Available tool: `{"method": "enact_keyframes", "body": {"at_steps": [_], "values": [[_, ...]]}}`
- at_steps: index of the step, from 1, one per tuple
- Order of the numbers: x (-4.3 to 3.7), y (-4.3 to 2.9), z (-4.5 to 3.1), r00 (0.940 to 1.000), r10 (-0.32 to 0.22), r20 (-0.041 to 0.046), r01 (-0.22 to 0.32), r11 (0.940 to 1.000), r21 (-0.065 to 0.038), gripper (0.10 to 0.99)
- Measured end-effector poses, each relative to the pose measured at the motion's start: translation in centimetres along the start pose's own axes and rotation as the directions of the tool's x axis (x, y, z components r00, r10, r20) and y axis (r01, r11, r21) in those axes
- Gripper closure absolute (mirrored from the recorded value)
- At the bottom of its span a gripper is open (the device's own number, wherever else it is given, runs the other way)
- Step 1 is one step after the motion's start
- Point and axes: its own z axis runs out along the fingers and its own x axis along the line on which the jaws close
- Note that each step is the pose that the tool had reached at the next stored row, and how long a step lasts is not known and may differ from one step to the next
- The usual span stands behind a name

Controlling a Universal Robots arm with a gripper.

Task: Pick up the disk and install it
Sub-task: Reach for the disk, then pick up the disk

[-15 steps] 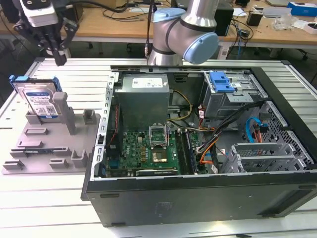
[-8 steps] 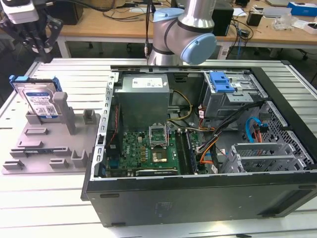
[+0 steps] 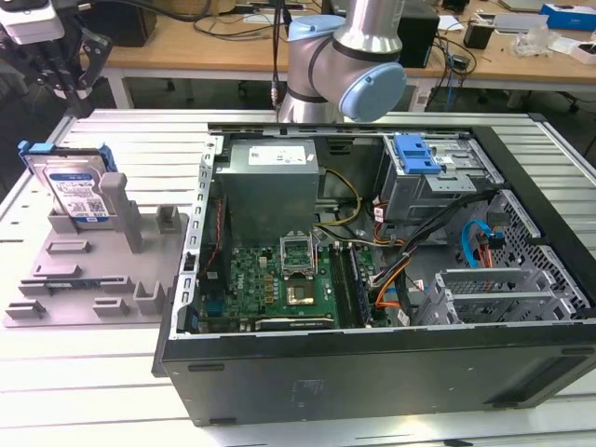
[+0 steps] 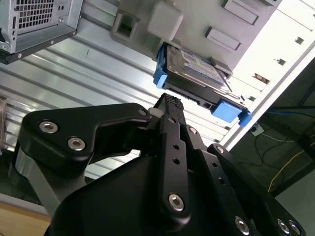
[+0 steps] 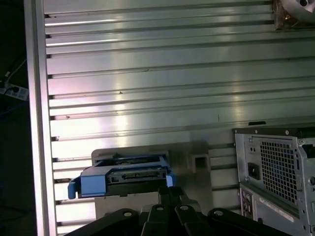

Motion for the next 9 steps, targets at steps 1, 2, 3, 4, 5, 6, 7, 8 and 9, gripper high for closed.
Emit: {"method": "enact_keyframes", "body": {"at_steps": [1, 2, 3, 4, 5, 6, 7, 8, 9], "values": [[0.01, 0.0, 0.0, 1.0, 0.0, 0.0, 0.0, 1.0, 0.0, 0.98], [0.03, 0.0, 0.0, 1.0, 0.0, 0.0, 0.0, 1.0, 0.0, 0.98], [0.05, 0.0, 0.0, 1.0, 0.0, 0.0, 0.0, 1.0, 0.0, 0.98], [0.06, 0.0, 0.0, 1.0, 0.0, 0.0, 0.0, 1.0, 0.0, 0.98], [0.06, -0.01, 0.0, 1.0, 0.0, 0.0, 0.0, 1.0, 0.0, 0.98], [0.08, -0.01, 0.0, 1.0, 0.0, 0.0, 0.0, 1.0, 0.0, 0.98], [0.09, -0.01, 0.0, 1.0, 0.0, 0.0, 0.0, 1.0, 0.0, 0.98], [0.12, -0.01, 0.0, 1.0, 0.0, 0.0001, 0.0, 1.0, 0.0, 0.98], [0.14, -0.01, 0.0, 1.0, 0.0, 0.0, 0.0, 1.0, 0.0, 0.98]]}}
